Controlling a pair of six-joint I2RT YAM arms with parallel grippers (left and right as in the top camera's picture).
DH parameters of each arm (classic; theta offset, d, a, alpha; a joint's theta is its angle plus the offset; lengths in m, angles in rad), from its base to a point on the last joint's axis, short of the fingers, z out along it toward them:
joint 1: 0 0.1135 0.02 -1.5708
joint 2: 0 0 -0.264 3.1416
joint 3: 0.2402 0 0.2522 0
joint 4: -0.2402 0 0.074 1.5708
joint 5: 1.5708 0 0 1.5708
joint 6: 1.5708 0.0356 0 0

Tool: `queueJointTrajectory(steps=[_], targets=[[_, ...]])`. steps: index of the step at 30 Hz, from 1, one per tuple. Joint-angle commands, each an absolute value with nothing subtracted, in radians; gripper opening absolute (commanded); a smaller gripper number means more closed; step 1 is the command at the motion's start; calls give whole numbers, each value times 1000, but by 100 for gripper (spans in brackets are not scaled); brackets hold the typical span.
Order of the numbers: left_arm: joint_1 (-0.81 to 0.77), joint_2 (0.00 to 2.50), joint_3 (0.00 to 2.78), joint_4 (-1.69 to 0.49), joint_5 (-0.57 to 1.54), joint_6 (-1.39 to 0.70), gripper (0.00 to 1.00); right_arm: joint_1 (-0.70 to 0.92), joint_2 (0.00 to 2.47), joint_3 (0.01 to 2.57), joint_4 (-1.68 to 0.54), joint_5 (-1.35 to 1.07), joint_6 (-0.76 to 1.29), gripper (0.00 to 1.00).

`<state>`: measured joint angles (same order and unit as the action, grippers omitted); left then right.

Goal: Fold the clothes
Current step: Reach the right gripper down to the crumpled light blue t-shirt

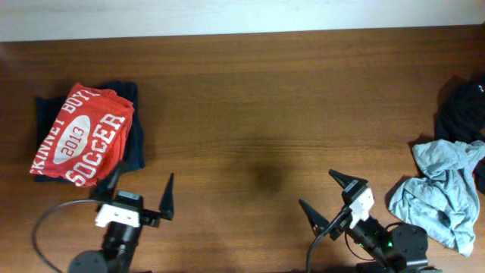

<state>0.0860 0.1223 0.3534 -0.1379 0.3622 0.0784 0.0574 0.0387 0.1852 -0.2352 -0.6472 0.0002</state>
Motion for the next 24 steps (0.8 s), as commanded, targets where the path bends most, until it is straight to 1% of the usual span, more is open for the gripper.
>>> queueJointTrajectory(steps=[1,6,9,10,13,15,20,24], targets=[[81,289,495,-194,352,53,99,51,117,288,-268,-558,65,99],[81,578,725,-310,392,52,99,51,326,485,-409,-421,64,98],[81,741,892,-404,435,52,99,51,503,647,-517,-361,60,99],[81,781,939,-434,435,52,99,51,540,681,-531,-366,61,98],[81,905,1091,-527,460,52,99,51,688,806,-564,-488,61,99],[81,963,1155,-565,503,52,99,51,775,861,-607,-552,62,98],[81,1013,1166,-570,550,52,99,51,892,882,-619,-635,61,98],[81,1026,1166,-570,615,52,100,47,923,887,-618,-620,61,99]])
